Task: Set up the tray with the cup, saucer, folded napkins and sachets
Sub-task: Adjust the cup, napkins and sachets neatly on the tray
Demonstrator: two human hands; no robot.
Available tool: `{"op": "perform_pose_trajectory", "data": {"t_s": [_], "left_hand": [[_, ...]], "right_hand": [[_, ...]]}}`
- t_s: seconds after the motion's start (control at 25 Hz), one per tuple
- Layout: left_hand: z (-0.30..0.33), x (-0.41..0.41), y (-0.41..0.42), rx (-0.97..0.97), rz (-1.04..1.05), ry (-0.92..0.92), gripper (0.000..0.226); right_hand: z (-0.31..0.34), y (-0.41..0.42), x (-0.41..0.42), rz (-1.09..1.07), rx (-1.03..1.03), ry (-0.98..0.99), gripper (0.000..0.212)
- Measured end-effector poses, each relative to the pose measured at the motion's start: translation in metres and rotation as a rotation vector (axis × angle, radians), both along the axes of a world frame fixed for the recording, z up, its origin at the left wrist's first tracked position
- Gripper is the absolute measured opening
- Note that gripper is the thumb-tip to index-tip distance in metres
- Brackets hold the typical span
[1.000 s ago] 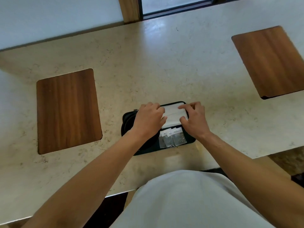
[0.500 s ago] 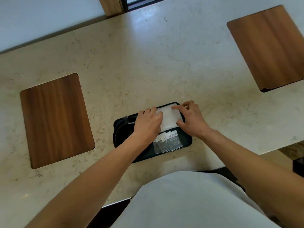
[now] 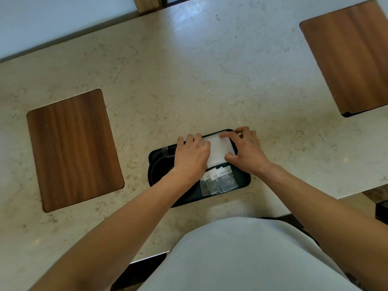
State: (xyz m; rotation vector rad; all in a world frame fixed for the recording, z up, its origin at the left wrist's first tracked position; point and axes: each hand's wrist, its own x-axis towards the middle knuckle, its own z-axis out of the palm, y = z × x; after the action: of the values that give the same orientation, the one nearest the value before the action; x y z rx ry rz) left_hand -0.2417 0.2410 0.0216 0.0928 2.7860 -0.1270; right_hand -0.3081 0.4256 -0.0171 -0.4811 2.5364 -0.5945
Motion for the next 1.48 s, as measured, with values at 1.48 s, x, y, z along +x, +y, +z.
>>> {"op": "perform_pose_trajectory", "data": {"t_s": [1.48], "left_hand": [[0.004, -0.001, -0.003, -0.008, -0.026, -0.033, 0.048]], "right_hand": [[-0.001, 0.009, -0.003, 0.040, 0.009, -0.015, 0.071]]}}
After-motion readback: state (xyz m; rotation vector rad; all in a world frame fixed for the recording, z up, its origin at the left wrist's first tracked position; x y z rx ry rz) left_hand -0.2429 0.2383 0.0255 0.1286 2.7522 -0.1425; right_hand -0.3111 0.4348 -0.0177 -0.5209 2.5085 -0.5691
